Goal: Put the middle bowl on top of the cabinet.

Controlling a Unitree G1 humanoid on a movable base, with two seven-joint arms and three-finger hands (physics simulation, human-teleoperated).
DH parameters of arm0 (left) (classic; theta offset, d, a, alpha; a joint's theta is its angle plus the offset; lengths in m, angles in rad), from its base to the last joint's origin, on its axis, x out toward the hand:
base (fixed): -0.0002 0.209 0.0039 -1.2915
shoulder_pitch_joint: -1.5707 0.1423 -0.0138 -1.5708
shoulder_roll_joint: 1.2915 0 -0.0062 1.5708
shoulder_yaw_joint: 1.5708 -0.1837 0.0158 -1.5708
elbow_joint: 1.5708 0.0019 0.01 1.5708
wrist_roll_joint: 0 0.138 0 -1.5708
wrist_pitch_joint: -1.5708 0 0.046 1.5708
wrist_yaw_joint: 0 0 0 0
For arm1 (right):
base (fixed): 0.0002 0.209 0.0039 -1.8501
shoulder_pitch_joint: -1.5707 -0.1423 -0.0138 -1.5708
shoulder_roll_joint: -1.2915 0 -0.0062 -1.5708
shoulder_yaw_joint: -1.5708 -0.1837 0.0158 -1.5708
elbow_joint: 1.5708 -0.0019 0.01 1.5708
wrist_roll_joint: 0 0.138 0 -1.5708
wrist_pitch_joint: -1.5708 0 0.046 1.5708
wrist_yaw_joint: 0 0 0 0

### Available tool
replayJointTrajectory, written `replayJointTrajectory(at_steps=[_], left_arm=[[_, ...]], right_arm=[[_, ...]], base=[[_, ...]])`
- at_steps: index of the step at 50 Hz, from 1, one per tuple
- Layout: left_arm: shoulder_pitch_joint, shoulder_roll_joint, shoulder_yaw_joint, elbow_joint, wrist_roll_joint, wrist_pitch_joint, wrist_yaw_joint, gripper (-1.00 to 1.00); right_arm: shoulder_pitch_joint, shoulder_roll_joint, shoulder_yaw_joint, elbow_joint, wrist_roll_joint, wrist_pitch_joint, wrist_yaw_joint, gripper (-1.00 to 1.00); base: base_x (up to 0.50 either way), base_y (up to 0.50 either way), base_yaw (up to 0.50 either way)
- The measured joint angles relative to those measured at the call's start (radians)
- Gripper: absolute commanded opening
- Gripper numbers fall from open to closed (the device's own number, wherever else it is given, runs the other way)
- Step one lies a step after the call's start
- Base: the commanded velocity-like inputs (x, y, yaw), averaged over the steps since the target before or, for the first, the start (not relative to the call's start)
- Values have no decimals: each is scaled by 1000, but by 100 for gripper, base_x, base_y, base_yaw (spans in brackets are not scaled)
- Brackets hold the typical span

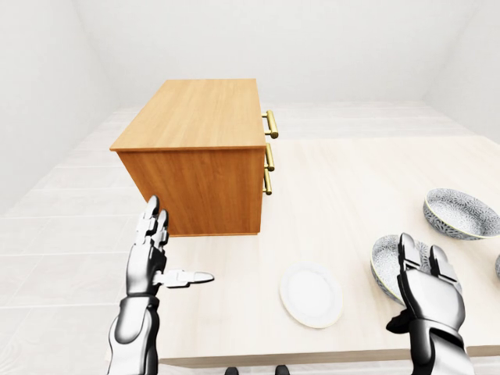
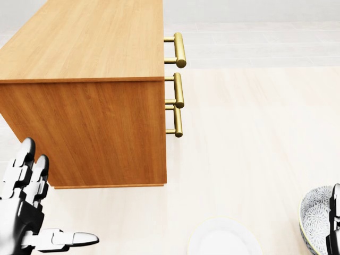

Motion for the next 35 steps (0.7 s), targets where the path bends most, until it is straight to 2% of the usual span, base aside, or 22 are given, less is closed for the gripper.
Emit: replayJointTrajectory(at_steps=[35], left_arm=[[7, -2, -2, -9, 12, 0, 20, 100]], right_arm=[[-7, -15, 1, 92, 35, 0, -43, 100]], base=[[0, 0, 0]])
